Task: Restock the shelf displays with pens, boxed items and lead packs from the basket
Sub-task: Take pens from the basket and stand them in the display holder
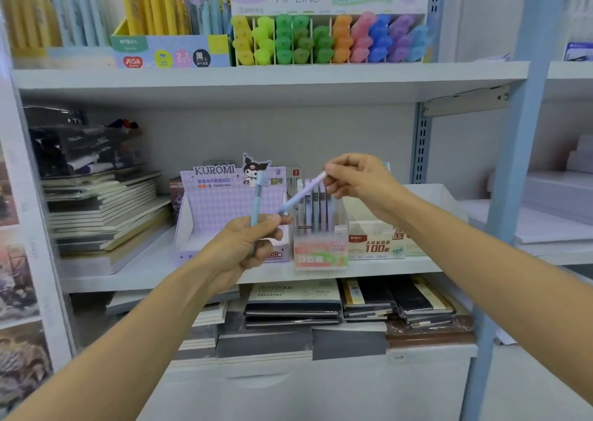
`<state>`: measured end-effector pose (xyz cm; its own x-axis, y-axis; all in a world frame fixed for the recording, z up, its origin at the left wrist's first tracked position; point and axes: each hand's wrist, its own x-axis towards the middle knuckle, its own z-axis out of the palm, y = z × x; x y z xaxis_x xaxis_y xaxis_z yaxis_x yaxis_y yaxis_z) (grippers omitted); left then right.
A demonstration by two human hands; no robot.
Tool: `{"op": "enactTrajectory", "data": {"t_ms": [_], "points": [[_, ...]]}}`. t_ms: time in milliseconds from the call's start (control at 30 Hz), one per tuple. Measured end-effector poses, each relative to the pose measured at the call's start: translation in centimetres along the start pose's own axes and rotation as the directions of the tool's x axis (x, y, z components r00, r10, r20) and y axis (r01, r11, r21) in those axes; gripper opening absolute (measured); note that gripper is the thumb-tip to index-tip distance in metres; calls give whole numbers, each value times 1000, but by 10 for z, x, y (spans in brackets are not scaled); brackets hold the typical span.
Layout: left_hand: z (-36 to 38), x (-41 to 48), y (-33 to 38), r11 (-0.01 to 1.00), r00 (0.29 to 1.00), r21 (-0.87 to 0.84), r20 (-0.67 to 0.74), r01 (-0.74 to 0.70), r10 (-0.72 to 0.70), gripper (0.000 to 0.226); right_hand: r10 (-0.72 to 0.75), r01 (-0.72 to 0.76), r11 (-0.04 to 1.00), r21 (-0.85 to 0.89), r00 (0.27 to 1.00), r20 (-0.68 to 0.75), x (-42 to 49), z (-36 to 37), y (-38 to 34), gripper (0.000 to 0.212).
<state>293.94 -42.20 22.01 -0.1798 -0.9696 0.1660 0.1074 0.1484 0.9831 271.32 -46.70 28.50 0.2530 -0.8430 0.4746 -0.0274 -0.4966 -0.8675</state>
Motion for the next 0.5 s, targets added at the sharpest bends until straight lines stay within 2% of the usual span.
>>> {"op": "enactTrajectory", "data": {"t_ms": [100,233,400,433,500], "points": [[-1,0,5,996,979,-48,-195,-75,65,17,29,-29,1000,-13,998,63,-10,-10,6,15],[8,-2,9,975,935,-139,-335,-171,116,11,99,-59,989,-135,943,318,-29,-12,22,20],[22,-4,10,967,937,-126,-301,-220,174,18,180,-78,973,-216,843,507,-36,-6,26,17],[24,-4,10,970,941,-94,-283,-223,188,18,171,-49,968,-244,844,509,-35,-6,23,18],[28,-4,10,975,945,-13,-248,-222,212,18,87,25,966,-259,907,412,-31,-4,16,24]]}}
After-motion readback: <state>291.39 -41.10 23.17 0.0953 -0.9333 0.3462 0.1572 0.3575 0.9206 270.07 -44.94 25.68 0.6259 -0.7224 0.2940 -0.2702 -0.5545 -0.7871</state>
